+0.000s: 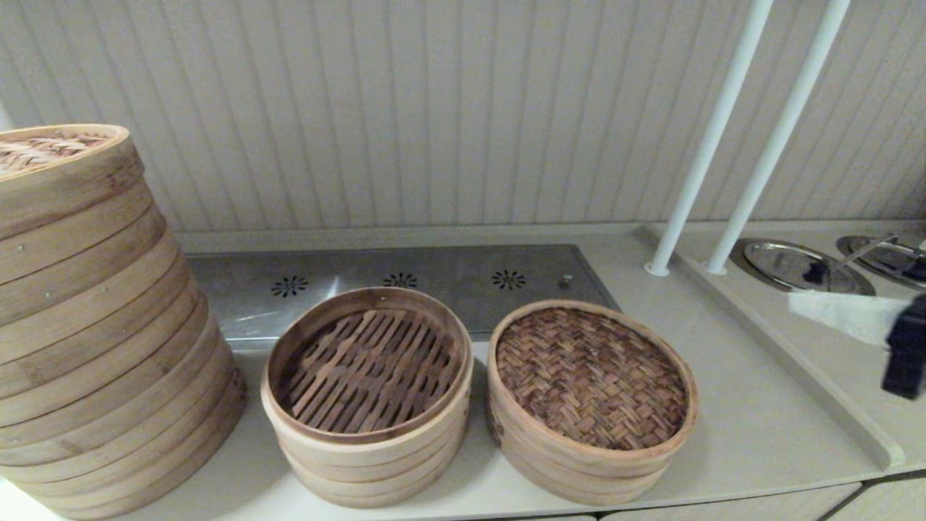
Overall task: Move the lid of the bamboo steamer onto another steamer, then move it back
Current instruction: Pick up the steamer
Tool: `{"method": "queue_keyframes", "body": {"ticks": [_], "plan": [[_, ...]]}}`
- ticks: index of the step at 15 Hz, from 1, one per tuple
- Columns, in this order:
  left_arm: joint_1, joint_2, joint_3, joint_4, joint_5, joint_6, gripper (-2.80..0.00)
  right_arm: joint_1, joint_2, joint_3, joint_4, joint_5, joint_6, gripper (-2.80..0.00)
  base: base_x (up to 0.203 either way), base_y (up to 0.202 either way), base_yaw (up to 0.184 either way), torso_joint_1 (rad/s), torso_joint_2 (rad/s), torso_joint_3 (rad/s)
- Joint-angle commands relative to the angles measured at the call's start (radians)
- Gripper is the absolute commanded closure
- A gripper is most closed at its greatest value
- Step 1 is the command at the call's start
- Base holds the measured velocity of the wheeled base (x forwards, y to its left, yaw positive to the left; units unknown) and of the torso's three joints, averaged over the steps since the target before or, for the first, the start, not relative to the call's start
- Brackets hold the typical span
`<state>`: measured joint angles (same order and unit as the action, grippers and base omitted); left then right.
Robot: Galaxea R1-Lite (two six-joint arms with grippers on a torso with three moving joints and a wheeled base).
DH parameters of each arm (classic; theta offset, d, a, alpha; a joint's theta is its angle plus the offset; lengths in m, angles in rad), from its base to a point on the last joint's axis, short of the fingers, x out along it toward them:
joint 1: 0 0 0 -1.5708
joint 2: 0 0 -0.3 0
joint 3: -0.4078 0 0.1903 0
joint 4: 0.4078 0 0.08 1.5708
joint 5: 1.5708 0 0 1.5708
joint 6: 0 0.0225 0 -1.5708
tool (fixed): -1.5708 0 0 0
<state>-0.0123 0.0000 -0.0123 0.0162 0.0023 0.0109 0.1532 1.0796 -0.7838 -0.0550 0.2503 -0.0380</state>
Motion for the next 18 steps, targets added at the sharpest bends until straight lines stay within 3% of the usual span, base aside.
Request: {"method": "queue_keyframes", "body": {"ticks": [1,3,7,13,14,18], "plan": [[0.0,0.002,0.0,0.001,0.001,0.0,0.0,0.068,0.185,-0.057,-0.017,-0.023,-0.002,0.0,0.0,0.0,0.0,0.0,0.0,0.0],[0.0,0.002,0.0,0.001,0.001,0.0,0.0,0.145,0.271,-0.038,-0.053,-0.037,-0.003,0.0,0.0,0.0,0.0,0.0,0.0,0.0],[0.0,0.002,0.0,0.001,0.001,0.0,0.0,0.198,0.446,-0.062,-0.203,-0.05,-0.005,0.0,0.0,0.0,0.0,0.0,0.0,0.0],[0.0,0.002,0.0,0.0,0.001,0.0,0.0,0.218,0.571,-0.181,-0.134,-0.07,-0.022,0.0,0.0,0.0,0.0,0.0,0.0,0.0],[0.0,0.002,0.0,0.001,0.001,0.0,0.0,0.211,0.583,-0.181,-0.134,-0.08,-0.025,-2.8,0.0,0.0,0.0,0.0,0.0,0.0],[0.0,0.002,0.0,0.001,0.001,0.0,0.0,0.212,0.591,-0.163,-0.134,-0.1,-0.028,-2.8,0.0,0.0,0.0,0.0,0.0,0.0]]}}
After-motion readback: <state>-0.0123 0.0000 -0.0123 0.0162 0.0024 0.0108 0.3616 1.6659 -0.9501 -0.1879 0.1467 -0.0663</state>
